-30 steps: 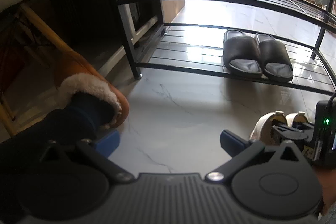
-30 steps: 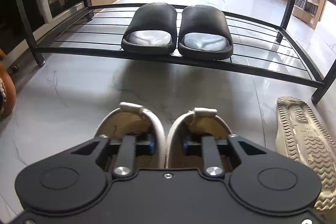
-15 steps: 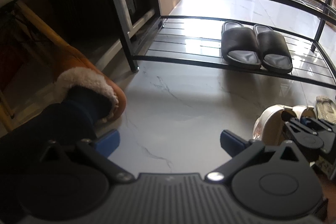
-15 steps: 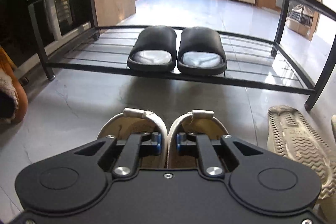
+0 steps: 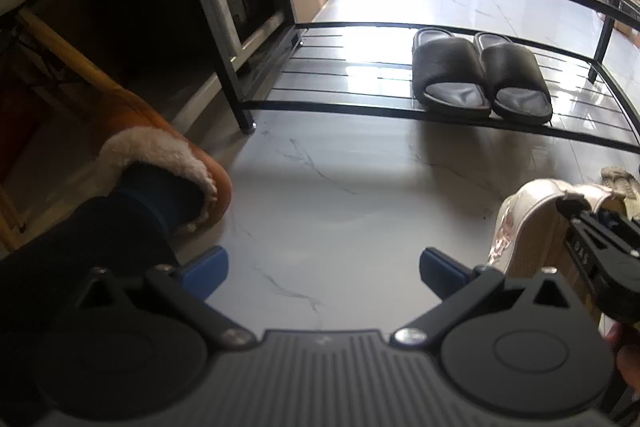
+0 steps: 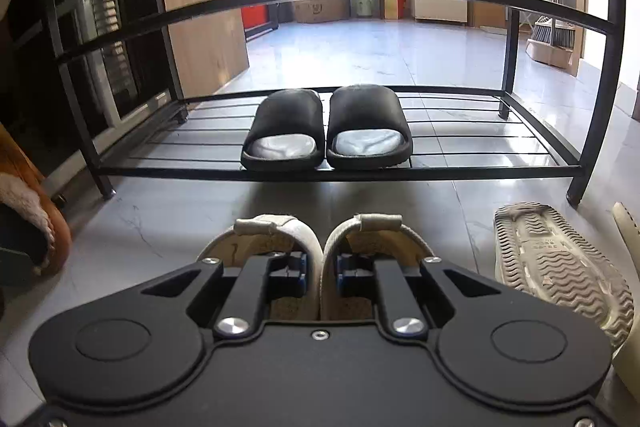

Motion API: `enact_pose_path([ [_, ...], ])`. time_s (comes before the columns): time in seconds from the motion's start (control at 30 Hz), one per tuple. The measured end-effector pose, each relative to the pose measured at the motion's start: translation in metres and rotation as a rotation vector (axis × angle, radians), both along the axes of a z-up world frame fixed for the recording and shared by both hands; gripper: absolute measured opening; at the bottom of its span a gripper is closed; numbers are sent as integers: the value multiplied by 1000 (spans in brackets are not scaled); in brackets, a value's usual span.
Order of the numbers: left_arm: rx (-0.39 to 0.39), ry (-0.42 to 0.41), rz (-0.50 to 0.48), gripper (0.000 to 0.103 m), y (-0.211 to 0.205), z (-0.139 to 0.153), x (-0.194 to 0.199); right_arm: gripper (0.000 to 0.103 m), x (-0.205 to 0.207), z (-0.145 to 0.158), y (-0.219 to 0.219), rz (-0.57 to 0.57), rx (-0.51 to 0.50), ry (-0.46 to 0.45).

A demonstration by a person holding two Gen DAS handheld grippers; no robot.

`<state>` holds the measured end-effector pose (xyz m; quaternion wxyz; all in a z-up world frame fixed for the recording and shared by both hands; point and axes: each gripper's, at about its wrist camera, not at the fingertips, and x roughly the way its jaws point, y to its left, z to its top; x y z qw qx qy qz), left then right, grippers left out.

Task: Organize scattered shoes
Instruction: 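Lift the white flat pair with the right gripper up to the rack's upper shelf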

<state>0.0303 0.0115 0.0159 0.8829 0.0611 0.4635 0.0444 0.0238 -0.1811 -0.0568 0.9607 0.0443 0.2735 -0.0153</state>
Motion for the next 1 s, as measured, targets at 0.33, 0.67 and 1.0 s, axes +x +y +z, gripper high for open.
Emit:
enact_pose_path([
  [0.33,-8,-1,14,102,2,1,2,13,-7,29,-7,-1,26,-80],
  [0.67,-74,-29,10,102,0,17,5,13,43,110,-10,56,-57,-269],
  [1.0,-137,4,-57,102,-16,37,18,13,129,188,-10,88,-91,-390],
])
